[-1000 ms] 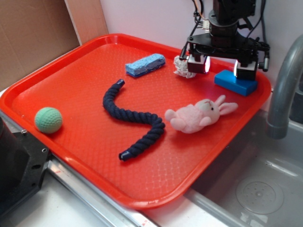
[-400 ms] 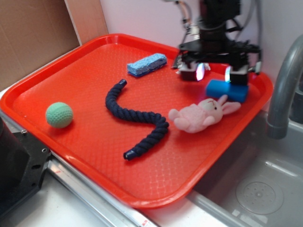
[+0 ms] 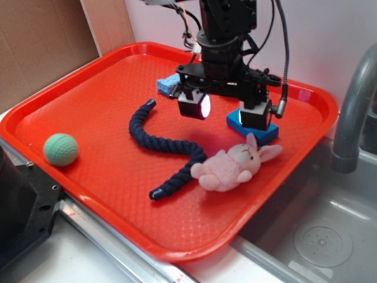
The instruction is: Grab the blue block.
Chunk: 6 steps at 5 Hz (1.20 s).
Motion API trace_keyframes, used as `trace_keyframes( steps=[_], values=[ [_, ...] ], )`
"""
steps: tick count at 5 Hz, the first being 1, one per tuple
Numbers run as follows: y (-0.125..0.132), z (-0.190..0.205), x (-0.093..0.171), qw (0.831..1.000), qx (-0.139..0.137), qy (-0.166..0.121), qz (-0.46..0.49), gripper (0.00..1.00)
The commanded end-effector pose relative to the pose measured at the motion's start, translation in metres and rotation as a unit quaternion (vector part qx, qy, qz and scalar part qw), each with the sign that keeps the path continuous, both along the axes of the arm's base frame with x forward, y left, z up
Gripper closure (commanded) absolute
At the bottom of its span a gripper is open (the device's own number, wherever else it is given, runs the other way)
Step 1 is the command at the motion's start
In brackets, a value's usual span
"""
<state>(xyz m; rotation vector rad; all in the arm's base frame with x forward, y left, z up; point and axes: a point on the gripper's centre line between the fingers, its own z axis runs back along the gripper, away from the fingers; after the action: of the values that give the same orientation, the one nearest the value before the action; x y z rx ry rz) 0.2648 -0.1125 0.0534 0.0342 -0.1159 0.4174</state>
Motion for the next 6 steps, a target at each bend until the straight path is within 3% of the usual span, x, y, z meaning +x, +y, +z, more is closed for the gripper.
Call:
trace_keyframes(
  steps=[1,2,3,4,6],
  values=[
    [0.013,0.057,0.023,0.993,-0.023,-0.109,0.028,0.00],
    [0.010,0.052,0.035,0.984,-0.024,-0.081,0.155,0.00],
    [0.008,0.044,0.043,0.965,-0.047,-0.034,0.254,0.00],
    [0.003,0.020,0.043,0.956,-0.109,0.015,0.273,0.00],
    [0.002,-0.013,0.034,0.962,-0.107,0.036,0.249,0.00]
  ],
)
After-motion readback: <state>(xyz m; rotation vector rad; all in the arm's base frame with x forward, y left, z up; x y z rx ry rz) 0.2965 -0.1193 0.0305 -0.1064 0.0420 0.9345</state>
